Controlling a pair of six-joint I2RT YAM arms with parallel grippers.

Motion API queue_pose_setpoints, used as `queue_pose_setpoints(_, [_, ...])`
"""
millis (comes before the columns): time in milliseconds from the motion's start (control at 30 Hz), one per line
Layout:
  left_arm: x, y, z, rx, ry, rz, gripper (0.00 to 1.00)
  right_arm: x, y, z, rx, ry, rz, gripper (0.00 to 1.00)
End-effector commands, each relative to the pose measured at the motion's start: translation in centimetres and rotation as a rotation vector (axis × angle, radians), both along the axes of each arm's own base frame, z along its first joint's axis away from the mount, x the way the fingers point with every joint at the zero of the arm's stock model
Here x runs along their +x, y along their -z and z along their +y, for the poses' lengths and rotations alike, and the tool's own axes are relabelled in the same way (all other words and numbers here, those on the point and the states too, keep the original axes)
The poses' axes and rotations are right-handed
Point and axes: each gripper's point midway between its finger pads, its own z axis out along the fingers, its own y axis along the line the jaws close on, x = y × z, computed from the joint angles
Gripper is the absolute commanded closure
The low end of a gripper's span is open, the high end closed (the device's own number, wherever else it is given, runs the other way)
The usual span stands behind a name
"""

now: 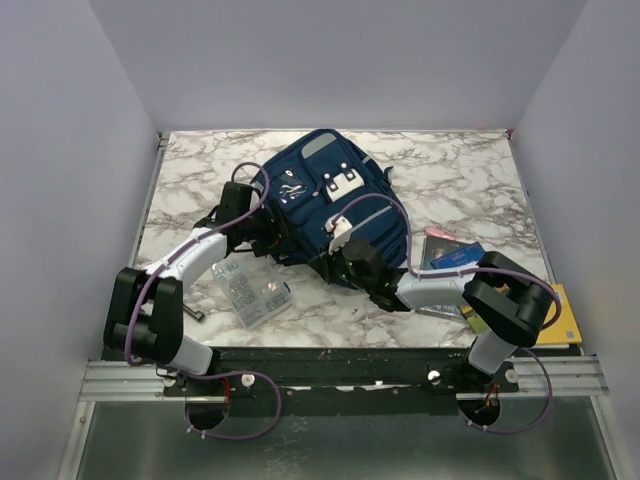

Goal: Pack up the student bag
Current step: Unzip the student bag at the center of the board.

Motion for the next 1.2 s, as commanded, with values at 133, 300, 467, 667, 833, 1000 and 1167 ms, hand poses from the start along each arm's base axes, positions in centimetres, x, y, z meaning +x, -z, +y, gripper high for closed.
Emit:
queue_pose_setpoints(133, [-1.6,2.0,-3.3,-0.217,-0.009,0.306,0.3,0.5,-5.1,0.8,0.158,0.006,-0.091,0.99])
queue_pose_setpoints(300, [-2.2,3.0,-3.3,-0.193,-0.021,0.324,0.3,0.3,-6.0,0.4,0.155,0.006,-0.104,0.99])
queue_pose_setpoints(467, [-1.8,3.6,-3.8,-0.183,-0.023,0.334,0.41,-0.6,-6.3,0.6,0.15,-0.033,-0.067,0.99])
queue_pose_setpoints(667, [0.1,3.5,-3.8,-0.156,-0.037,0.275,0.79,-0.5,-3.5,0.1,0.045,0.074,0.138,0.99])
queue_pose_setpoints(833, [0.9,2.6,-3.6,-0.144,-0.024,0.217,0.97,-0.8,-1.6,-2.7,-0.018,0.213,0.22,0.99])
queue_pose_setpoints(1000, [1.2,2.2,-3.5,-0.147,-0.013,0.19,1.0,-1.4,-0.8,-6.1,-0.146,0.347,0.26,0.99])
queue_pose_setpoints(1167, [2.2,1.9,-2.4,-0.165,-0.032,0.184,1.0,-3.4,-0.3,-9.4,-0.214,0.398,0.281,0.99])
